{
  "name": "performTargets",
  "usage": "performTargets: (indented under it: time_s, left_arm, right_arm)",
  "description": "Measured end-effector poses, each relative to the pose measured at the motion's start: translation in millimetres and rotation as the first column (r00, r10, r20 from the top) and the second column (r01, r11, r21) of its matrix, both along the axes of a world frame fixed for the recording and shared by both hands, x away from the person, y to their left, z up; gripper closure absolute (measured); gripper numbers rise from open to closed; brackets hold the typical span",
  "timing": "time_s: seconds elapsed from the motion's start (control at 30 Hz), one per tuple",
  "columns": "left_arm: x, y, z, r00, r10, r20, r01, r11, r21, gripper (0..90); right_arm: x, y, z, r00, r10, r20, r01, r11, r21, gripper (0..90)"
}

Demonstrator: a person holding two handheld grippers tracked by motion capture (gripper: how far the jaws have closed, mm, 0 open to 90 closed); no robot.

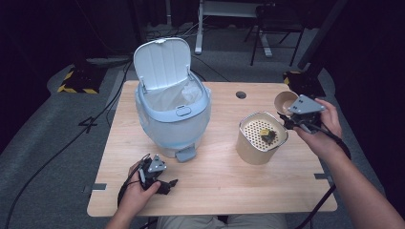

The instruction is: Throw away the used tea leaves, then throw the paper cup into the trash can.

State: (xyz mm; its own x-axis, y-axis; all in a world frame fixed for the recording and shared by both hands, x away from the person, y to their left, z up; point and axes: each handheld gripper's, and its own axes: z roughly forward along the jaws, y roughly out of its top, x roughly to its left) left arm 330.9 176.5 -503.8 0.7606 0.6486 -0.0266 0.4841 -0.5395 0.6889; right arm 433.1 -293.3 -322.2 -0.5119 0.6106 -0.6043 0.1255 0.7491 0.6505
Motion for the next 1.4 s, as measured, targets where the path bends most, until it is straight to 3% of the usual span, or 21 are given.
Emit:
performTargets:
  time_s: [0.03, 0.1, 0.13, 0.17, 0.2, 0.23, 0.3, 0.33, 0.43, 0.53, 0.67, 0.9, 0.93, 1.07, 1.3, 1.4]
  left_arm:
    - [0.1, -0.1, 0.0, 1.0, 0.002, 0.0, -0.002, 1.0, 0.0, 15.1]
    - [0.7, -0.2, 0.2, 1.0, 0.002, 0.002, -0.002, 1.0, 0.002, 15.1]
    - [1.2, -0.2, 0.2, 1.0, 0.001, 0.002, -0.001, 1.0, 0.003, 15.1]
    - [1.2, -0.2, 0.2, 1.0, 0.001, 0.002, -0.001, 1.0, 0.003, 15.1]
    - [1.6, -0.4, 0.0, 1.0, -0.002, 0.002, 0.002, 1.0, 0.0, 15.1]
    - [1.8, -0.4, 0.0, 1.0, -0.003, 0.0, 0.003, 1.0, 0.0, 15.1]
    - [2.4, -0.6, 0.0, 1.0, -0.003, 0.0, 0.003, 1.0, 0.0, 15.1]
    - [2.9, -0.7, 0.2, 1.0, -0.001, 0.003, 0.001, 1.0, 0.003, 15.1]
    - [3.5, -0.9, 0.1, 1.0, -0.002, 0.005, 0.002, 1.0, 0.004, 15.1]
    - [3.6, -1.2, 0.1, 1.0, -0.001, 0.003, 0.001, 1.0, 0.002, 15.0]
    - [3.3, -1.5, 0.0, 1.0, -0.001, 0.004, 0.001, 1.0, 0.003, 15.0]
    - [1.9, -0.6, -0.1, 1.0, 0.002, 0.008, -0.002, 1.0, 0.005, 15.6]
    - [1.5, -0.3, 0.0, 0.9999, 0.008, 0.01, -0.008, 0.9999, 0.007, 15.5]
    - [-0.2, 0.3, -0.1, 0.9998, 0.019, 0.011, -0.019, 0.9998, 0.006, 15.6]
    - [-4.3, 2.0, -0.1, 0.9993, 0.037, 0.009, -0.037, 0.9993, 0.005, 15.6]
    - [-5.0, 2.8, -0.1, 0.9991, 0.04, 0.01, -0.04, 0.9992, 0.005, 15.6]
  right_arm:
    - [2.4, -5.8, 1.4, 0.9978, -0.005, -0.066, 0.012, 0.9942, 0.107, 28.1]
    - [4.5, -12.2, 2.1, 0.9911, -0.001, -0.133, 0.031, 0.9736, 0.226, 28.1]
    - [6.1, -17.7, 2.5, 0.981, 0.012, -0.194, 0.051, 0.9459, 0.32, 28.1]
    - [6.1, -17.7, 2.5, 0.981, 0.012, -0.194, 0.051, 0.9459, 0.32, 28.1]
    - [6.6, -20.5, 2.6, 0.9754, 0.027, -0.219, 0.057, 0.9271, 0.37, 28.1]
    - [7.0, -24.1, 3.0, 0.9669, 0.051, -0.25, 0.067, 0.8953, 0.44, 28.1]
    - [7.1, -27.4, 3.5, 0.9577, 0.076, -0.278, 0.075, 0.865, 0.496, 28.0]
    - [6.8, -29.5, 3.9, 0.9491, 0.098, -0.3, 0.082, 0.8424, 0.533, 28.0]
    - [6.3, -30.4, 4.2, 0.9442, 0.116, -0.309, 0.073, 0.8398, 0.538, 28.0]
    - [4.1, -27.7, 6.7, 0.941, 0.142, -0.307, 0.041, 0.8544, 0.518, 27.8]
    - [3.6, -23.9, 11.6, 0.9403, 0.177, -0.29, 0.004, 0.8482, 0.53, 27.7]
    - [7.7, -8.4, 21.4, 0.9337, 0.223, -0.281, -0.048, 0.8538, 0.518, 27.6]
    - [9.5, -1.8, 25.4, 0.931, 0.238, -0.277, -0.065, 0.8552, 0.514, 27.6]
    - [14.7, 16.4, 34.1, 0.9225, 0.28, -0.266, -0.104, 0.8433, 0.527, 27.6]
    - [25.2, 46.2, 47.1, 0.9101, 0.323, -0.26, -0.152, 0.8431, 0.516, 27.5]
    - [31.4, 65.7, 57.9, 0.8998, 0.354, -0.255, -0.184, 0.8382, 0.514, 27.5]
